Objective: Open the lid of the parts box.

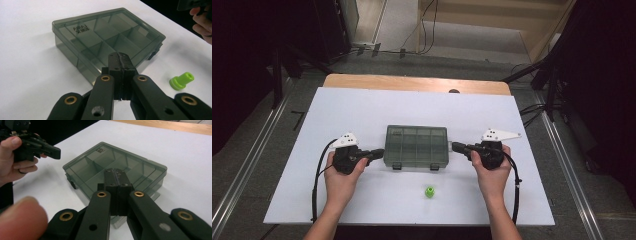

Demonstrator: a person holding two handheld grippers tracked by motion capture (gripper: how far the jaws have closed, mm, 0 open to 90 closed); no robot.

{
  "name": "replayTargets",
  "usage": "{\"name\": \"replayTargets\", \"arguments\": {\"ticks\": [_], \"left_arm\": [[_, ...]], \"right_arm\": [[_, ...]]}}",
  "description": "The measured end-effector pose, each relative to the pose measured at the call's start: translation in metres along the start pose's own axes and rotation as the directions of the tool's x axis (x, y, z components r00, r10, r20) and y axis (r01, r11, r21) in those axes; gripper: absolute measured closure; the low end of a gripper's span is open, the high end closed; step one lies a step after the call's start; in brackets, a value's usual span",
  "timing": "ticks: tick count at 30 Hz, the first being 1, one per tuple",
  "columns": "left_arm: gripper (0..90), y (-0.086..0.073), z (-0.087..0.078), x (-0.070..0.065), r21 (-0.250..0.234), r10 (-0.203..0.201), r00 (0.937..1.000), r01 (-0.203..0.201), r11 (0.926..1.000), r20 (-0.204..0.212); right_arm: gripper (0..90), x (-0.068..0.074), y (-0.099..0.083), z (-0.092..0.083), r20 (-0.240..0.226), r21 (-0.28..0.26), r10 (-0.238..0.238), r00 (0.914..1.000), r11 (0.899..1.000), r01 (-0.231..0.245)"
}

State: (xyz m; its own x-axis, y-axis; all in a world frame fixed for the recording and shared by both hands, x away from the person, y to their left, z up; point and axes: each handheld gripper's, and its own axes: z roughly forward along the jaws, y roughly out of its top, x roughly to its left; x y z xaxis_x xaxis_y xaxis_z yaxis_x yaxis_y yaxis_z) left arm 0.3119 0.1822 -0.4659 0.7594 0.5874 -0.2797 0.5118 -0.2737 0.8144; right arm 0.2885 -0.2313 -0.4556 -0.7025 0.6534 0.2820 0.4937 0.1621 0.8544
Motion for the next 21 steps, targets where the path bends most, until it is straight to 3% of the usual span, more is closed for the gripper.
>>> {"name": "replayTargets", "arguments": {"ticks": [3, 6, 14, 18, 21], "left_arm": [[89.0, -0.001, 0.005, 0.006, -0.001, -0.015, 0.9996, 0.016, 0.9999, 0.022], [89.0, -0.003, 0.006, 0.008, 0.019, 0.004, 0.9999, -0.004, 0.9998, 0.011], [88.8, -0.011, 0.003, 0.010, 0.014, -0.025, 0.9989, 0.025, 0.9996, 0.038], [88.9, -0.011, 0.003, 0.010, 0.032, -0.022, 0.9996, 0.021, 0.9993, 0.018], [88.9, -0.011, 0.003, 0.011, 0.048, -0.020, 0.9998, 0.020, 0.9987, 0.007]], "right_arm": [[87.5, 0.001, -0.002, 0.004, -0.003, 0.029, -0.015, 0.9999, 0.999, 0.015], [87.5, -0.003, -0.009, 0.008, -0.048, 0.066, -0.012, 0.9987, 0.998, 0.016], [87.6, -0.005, -0.020, 0.001, -0.028, 0.127, -0.026, 0.9993, 0.991, 0.029], [87.6, 0.000, -0.020, 0.002, -0.008, 0.189, -0.073, 0.9973, 0.979, 0.074], [87.5, -0.001, -0.020, 0.002, -0.013, 0.193, -0.070, 0.9975, 0.979, 0.071]]}}
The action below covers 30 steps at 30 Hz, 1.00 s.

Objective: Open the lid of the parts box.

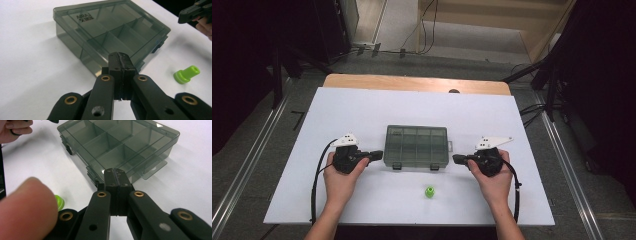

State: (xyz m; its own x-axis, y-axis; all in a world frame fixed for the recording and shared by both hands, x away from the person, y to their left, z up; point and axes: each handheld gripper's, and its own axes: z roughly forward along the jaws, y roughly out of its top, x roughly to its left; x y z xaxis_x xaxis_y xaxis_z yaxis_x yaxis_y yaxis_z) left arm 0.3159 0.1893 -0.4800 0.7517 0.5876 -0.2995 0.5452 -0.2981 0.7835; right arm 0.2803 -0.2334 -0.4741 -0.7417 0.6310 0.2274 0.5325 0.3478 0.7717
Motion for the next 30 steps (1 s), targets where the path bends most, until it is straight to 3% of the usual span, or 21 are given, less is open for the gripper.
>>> {"name": "replayTargets", "arguments": {"ticks": [10, 17, 30], "left_arm": [[89.0, -0.007, 0.005, 0.004, 0.073, 0.008, 0.9995, -0.005, 0.9973, -0.030], [89.0, -0.007, 0.008, 0.004, 0.085, -0.002, 1.0000, 0.003, 0.9964, -0.010], [89.0, -0.011, 0.013, 0.004, 0.118, 0.001, 0.9999, 0.000, 0.9930, -0.013]], "right_arm": [[87.6, 0.000, -0.004, 0.014, 0.017, 0.084, -0.015, 0.9997, 0.996, 0.013], [87.5, 0.001, -0.006, 0.020, 0.021, 0.112, -0.026, 0.9994, 0.993, 0.023], [87.5, 0.001, -0.010, 0.026, 0.033, 0.149, -0.051, 0.9982, 0.988, 0.045]]}}
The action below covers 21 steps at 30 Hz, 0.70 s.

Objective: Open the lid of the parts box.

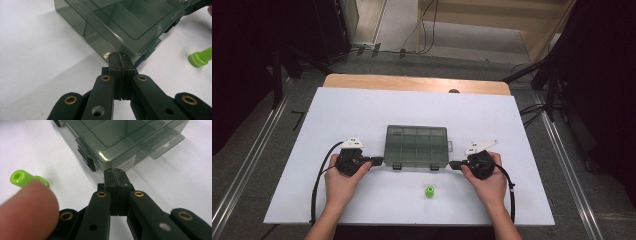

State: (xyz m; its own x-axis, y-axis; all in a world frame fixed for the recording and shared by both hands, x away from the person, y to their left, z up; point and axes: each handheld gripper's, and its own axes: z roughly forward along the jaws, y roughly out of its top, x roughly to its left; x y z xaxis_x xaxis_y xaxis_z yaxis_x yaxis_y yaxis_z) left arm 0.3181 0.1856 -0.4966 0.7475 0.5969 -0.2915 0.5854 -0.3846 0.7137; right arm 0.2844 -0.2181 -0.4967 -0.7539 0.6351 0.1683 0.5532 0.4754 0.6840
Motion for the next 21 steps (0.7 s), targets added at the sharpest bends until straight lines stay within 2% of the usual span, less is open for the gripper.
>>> {"name": "replayTargets", "arguments": {"ticks": [21], "left_arm": [[88.9, -0.0030, 0.0023, 0.0024, 0.004, -0.009, 0.9998, 0.009, 1.0000, 0.016]], "right_arm": [[87.5, -0.0004, -0.0010, 0.0017, -0.001, -0.002, -0.001, 1.0000, 1.000, 0.001]]}}
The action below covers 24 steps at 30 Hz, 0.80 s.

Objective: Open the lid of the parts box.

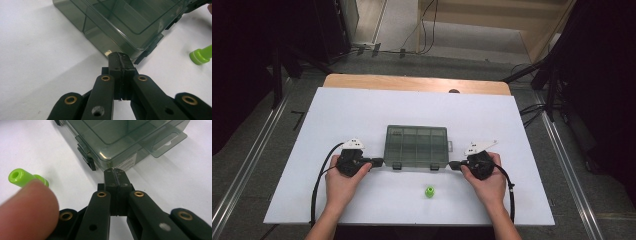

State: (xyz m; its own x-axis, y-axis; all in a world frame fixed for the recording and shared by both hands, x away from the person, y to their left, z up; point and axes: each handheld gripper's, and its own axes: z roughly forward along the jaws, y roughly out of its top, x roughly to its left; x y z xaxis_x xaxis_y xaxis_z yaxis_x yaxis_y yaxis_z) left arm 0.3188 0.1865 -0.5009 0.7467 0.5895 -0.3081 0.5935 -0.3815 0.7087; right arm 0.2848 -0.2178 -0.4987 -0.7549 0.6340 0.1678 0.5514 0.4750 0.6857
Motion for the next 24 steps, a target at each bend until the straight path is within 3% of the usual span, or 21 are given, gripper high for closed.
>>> {"name": "replayTargets", "arguments": {"ticks": [14, 18, 22, 24], "left_arm": [[88.9, 0.002, -0.005, -0.001, -0.027, 0.000, 0.9995, 0.001, 0.9996, 0.030], [88.9, 0.003, -0.006, -0.002, -0.036, -0.004, 0.9994, 0.005, 0.9994, 0.033], [88.9, 0.004, -0.008, -0.003, -0.054, -0.009, 0.9987, 0.011, 0.9985, 0.051], [88.9, 0.005, -0.010, -0.003, -0.082, -0.024, 0.9960, 0.031, 0.9961, 0.086]], "right_arm": [[87.5, 0.002, 0.003, -0.005, -0.026, -0.048, -0.003, 0.9997, 0.999, 0.002], [87.6, 0.004, 0.004, -0.007, -0.013, -0.059, -0.008, 0.9999, 0.998, 0.007], [87.5, 0.006, 0.006, -0.009, -0.008, -0.077, -0.015, 0.9999, 0.997, 0.014], [87.5, 0.007, 0.007, -0.010, -0.010, -0.086, -0.015, 0.9998, 0.996, 0.014]]}}
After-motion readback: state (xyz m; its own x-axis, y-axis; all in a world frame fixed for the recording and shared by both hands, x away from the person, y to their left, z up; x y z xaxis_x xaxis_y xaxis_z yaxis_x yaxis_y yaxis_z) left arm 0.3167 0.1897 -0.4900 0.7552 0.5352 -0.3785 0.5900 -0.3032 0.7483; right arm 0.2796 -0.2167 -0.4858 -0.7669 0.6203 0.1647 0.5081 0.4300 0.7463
